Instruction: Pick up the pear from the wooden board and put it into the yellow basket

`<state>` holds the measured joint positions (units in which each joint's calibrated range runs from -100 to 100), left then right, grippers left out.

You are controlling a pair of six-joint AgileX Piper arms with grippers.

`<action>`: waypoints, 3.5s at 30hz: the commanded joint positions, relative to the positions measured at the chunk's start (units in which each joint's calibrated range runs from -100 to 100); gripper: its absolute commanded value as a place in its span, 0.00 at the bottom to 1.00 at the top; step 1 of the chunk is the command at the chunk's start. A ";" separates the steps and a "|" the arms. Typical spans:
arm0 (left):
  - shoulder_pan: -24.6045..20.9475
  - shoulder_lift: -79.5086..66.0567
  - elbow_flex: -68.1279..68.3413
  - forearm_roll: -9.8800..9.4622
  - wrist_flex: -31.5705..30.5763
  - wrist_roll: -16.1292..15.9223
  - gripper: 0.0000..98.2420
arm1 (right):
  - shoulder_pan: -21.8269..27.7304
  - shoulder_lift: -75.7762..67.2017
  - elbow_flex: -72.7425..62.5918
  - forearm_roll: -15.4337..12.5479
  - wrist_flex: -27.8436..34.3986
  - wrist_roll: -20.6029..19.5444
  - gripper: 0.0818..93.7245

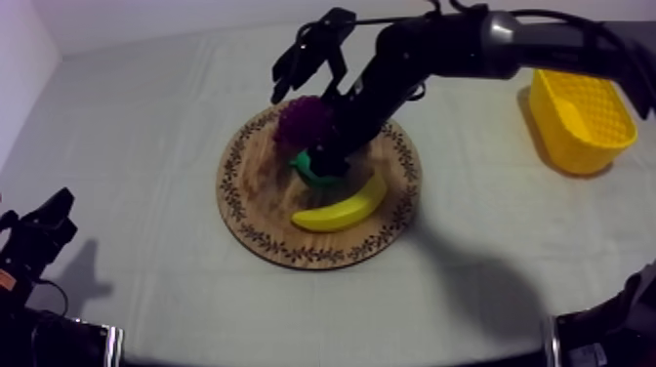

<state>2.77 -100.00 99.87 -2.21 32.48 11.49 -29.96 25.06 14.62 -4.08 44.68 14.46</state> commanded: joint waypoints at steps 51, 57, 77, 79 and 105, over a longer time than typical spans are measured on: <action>0.01 0.00 0.02 -0.02 0.01 0.01 0.00 | 1.82 -0.99 -4.05 0.18 -4.51 1.75 0.41; 0.01 0.00 0.02 -0.02 0.01 0.01 0.00 | 6.82 -10.66 -3.27 0.72 -8.78 0.21 0.42; 0.01 0.00 0.02 -0.02 0.01 0.01 0.00 | 34.20 -20.46 -10.43 12.53 -8.58 -13.29 0.43; 0.01 0.00 0.02 -0.02 0.01 0.01 0.00 | 36.15 -19.35 -10.58 12.23 -6.53 -13.02 0.43; 0.01 0.00 0.02 -0.02 0.01 0.01 0.00 | 44.53 -7.95 0.08 5.96 13.45 -5.35 0.42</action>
<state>2.77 -100.00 99.87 -2.21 32.48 11.49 14.55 17.06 14.04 1.97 57.55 8.75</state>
